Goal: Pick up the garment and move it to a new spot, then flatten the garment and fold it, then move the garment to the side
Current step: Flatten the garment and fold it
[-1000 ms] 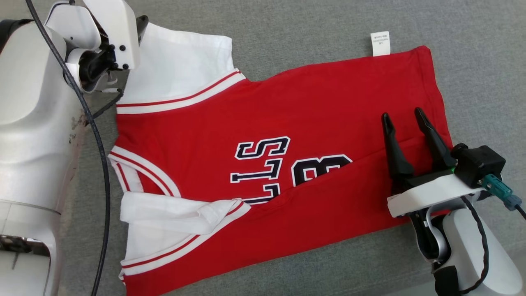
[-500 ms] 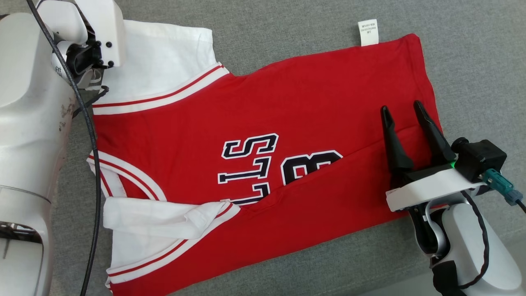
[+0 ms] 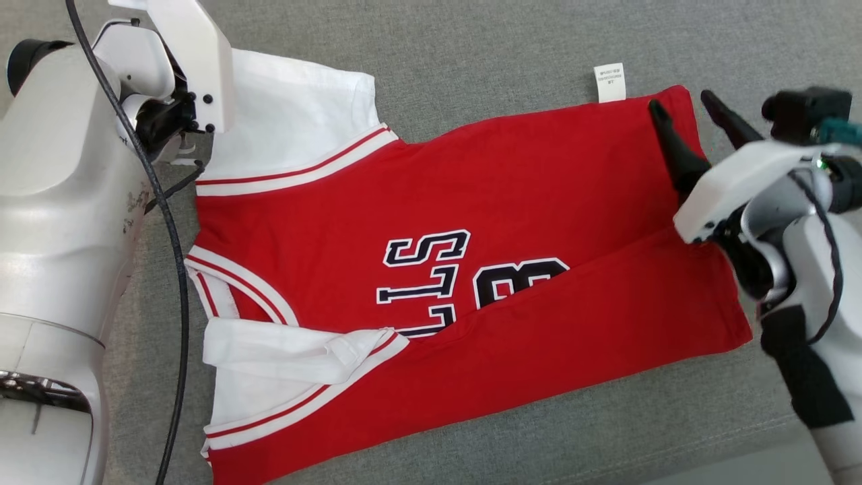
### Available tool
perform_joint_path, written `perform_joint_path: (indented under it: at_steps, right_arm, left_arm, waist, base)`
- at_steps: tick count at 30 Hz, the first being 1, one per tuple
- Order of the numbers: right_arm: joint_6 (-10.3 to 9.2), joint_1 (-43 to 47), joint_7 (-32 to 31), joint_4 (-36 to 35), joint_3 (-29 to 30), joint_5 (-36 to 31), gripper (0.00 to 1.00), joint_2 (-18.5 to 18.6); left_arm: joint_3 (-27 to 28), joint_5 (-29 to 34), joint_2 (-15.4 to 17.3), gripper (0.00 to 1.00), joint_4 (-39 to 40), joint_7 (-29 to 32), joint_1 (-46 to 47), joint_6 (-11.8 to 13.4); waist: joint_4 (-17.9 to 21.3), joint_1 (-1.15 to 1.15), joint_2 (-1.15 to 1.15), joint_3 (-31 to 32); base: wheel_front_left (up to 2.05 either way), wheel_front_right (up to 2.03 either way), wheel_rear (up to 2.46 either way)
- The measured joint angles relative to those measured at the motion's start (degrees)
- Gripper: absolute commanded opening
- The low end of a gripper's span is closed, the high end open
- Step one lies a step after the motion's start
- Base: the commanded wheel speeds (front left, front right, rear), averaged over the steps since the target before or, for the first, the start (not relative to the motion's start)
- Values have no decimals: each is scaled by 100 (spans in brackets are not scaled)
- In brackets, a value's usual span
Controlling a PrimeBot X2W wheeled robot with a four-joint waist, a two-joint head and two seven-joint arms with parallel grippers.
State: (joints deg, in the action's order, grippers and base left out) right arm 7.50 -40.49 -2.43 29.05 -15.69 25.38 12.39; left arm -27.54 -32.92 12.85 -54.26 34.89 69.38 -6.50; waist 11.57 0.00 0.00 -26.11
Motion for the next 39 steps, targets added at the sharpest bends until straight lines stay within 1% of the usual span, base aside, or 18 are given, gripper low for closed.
perform_joint_path:
  at_steps: [2,6,9,11,16,22,23,24,26,27,30,33,39]
  right_arm:
    - [0,-371,-686,159,23,120,100,88]
    - [-1,-957,-1872,558,53,135,100,211]
    - [-1,-1291,-2503,845,53,135,100,204]
    - [-1,-1493,-2786,1047,109,142,100,194]
    - [-1,-1894,-3178,1761,374,81,100,204]
    - [-1,-2182,-3283,2384,456,73,100,119]
    - [-1,-2208,-3252,2453,449,73,84,111]
    - [-1,-2242,-3232,2541,443,71,60,101]
    - [-1,-2269,-3192,2688,416,60,24,101]
    - [-1,-2285,-3182,2764,376,15,0,115]
    - [0,-2362,-3094,2895,279,-10,0,171]
    - [-1,-2381,-2775,2884,180,16,0,223]
    - [0,-2393,-2014,2757,1,321,0,271]
  left_arm:
    - [-27,-34,-19,0,80,-89,-14,-20]
    - [-121,-84,-44,0,148,-120,-59,-52]
    - [-183,-116,-24,0,194,-112,-68,-57]
    - [-229,-152,-19,0,229,-93,-70,-58]
    - [-332,-207,-35,0,330,-24,-50,-76]
    - [-445,-294,-67,0,454,15,29,-77]
    - [-463,-300,-64,0,468,15,32,-77]
    - [-478,-309,-64,0,486,15,38,-77]
    - [-504,-334,-57,0,521,12,51,-77]
    - [-519,-350,-54,0,534,3,55,-77]
    - [-543,-392,-49,0,572,-83,68,-78]
    - [-583,-391,0,0,626,-248,101,-88]
    - [-602,-354,91,0,708,-927,176,-93]
  waist:
    - [-20,0,0,34]
    - [-66,0,0,66]
    - [-88,0,0,58]
    - [-111,0,0,45]
    - [-203,0,0,-24]
    - [-337,0,0,-121]
    - [-355,0,0,-135]
    - [-374,0,0,-146]
    - [-408,0,0,-159]
    - [-424,0,0,-162]
    - [-475,0,0,-162]
    - [-516,0,0,-166]
    - [-572,0,0,-173]
  base:
    - [0,0,0]
    - [0,0,0]
    - [0,0,0]
    - [0,0,0]
    - [0,0,0]
    - [0,0,0]
    - [0,0,0]
    - [0,0,0]
    - [0,0,0]
    - [0,0,0]
    - [0,0,0]
    - [0,0,0]
    - [0,0,0]
